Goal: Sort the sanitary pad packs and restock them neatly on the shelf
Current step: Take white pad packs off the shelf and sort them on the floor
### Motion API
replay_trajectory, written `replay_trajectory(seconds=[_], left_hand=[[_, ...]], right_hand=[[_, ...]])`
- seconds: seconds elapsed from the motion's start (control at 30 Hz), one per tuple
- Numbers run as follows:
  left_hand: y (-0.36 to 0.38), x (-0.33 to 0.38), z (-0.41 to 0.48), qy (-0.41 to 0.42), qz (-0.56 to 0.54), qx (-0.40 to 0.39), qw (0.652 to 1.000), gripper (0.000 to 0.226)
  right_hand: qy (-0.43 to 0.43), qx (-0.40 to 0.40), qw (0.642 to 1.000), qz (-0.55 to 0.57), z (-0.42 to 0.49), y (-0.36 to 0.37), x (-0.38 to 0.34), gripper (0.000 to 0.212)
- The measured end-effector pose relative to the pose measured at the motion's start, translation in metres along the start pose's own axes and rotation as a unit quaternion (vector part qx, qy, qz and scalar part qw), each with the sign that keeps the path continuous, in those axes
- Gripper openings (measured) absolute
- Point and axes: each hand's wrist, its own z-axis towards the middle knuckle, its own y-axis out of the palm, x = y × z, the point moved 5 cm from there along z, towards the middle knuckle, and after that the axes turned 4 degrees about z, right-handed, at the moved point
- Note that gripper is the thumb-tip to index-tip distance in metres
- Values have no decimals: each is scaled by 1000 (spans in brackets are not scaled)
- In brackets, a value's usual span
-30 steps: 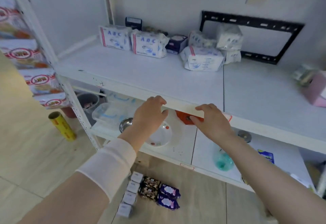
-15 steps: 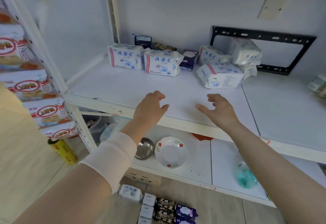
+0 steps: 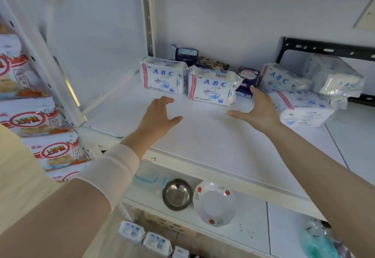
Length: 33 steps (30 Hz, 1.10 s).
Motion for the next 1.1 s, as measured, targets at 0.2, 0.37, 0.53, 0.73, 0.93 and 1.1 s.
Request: replay_trajectory(seconds=[0.2,0.37,0.53,0.73,0.93,1.1], left_hand=[[-35,-36,73,18,-15,38,999,75],[-37,-79,138,12,-121,62,991,102],[-18,-111,183,-24,-290,32,956,125],[-2,-129,207,-30,-364,45,930,110],[-2,-133,217,-26,-356,9,934,92],[-1,-136,224,3,-310,-55,949,48]], right_hand=[[-22,22,999,-36,42,9,-20,101],[42,84,996,8,74,29,1,111],[67,117,976,169,100,48,25,120],[65,84,957,269,119,62,40,153],[79,73,950,293,129,75,49,159],[69,49,949,303,127,82,44,114]])
